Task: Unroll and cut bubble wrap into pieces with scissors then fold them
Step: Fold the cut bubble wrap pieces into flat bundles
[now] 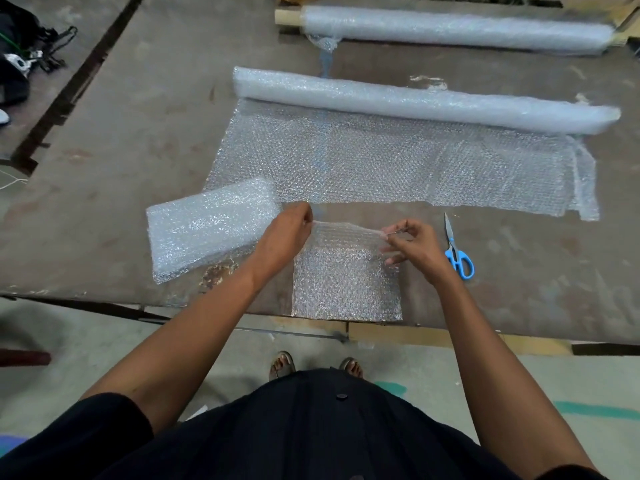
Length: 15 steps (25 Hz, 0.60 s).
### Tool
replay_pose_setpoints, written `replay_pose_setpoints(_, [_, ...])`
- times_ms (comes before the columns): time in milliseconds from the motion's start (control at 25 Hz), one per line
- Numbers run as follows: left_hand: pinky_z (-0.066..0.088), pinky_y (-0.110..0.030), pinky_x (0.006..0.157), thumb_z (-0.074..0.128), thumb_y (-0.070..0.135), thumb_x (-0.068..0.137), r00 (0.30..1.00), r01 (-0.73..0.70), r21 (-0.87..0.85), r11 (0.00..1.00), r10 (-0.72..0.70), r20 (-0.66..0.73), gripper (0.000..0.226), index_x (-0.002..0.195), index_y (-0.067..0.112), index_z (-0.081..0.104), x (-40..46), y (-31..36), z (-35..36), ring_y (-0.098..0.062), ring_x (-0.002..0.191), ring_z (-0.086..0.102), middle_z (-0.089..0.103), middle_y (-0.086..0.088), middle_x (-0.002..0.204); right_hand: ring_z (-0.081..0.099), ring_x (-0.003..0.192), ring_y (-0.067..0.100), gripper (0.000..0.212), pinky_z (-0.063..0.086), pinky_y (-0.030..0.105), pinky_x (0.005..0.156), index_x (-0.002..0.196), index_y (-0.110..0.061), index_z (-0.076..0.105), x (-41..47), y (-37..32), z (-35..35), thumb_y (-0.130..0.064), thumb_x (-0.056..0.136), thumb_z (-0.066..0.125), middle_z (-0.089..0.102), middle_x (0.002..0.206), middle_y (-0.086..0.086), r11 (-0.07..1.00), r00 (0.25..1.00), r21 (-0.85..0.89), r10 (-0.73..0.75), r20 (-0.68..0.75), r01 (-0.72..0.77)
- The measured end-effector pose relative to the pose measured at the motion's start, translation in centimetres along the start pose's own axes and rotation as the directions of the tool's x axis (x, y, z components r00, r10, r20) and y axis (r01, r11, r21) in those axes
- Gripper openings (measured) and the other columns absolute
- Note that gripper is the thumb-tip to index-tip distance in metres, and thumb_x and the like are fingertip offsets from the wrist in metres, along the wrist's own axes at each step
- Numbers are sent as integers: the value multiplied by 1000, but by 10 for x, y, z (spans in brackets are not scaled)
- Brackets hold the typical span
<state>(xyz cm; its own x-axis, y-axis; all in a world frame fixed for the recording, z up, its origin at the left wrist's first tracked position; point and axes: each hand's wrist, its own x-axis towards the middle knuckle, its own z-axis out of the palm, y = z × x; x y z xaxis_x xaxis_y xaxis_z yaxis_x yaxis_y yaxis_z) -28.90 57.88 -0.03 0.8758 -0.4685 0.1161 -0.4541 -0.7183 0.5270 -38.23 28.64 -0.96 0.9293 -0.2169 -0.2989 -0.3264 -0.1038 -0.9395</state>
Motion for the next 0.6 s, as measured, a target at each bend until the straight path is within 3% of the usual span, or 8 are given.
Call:
replay_pose_setpoints(120, [53,-24,70,67,16,104,994,-57,-98,994,47,-103,7,106,14,61,-27,6,3,-14,82,65,67,-1,99,77,106,20,6,63,33,90,100,0,72,-19,9,-1,1,96,75,80,115,4,992,996,-91,-78,46,82])
replay_pose_setpoints(280, [62,-32,71,73,7,98,973,-149,-134,980,122,-196,11,106,7,65,-87,3,31,-17,84,68,68,-5,100,71,114,8,14,58,28,97,95,-14,72,-56,34,1,-1,96,72,76,118,-6,962,989,-230,-130,71,143])
replay_pose_setpoints(480, [60,-38,63,70,11,99,986,-155,-46,987,152,-71,8,106,13,66,-136,-4,57,-17,94,67,67,2,112,61,107,-2,32,51,18,87,90,-27,70,-96,65,2,5,91,69,65,129,-12,847,968,-475,-244,55,240])
replay_pose_setpoints(600, [54,-35,70,75,9,94,973,-214,61,975,218,-72,9,100,12,70,-138,-6,62,-21,92,64,69,-1,104,54,122,7,32,38,32,99,90,-28,69,-107,77,4,4,85,70,65,124,-13,705,931,-646,-363,28,294])
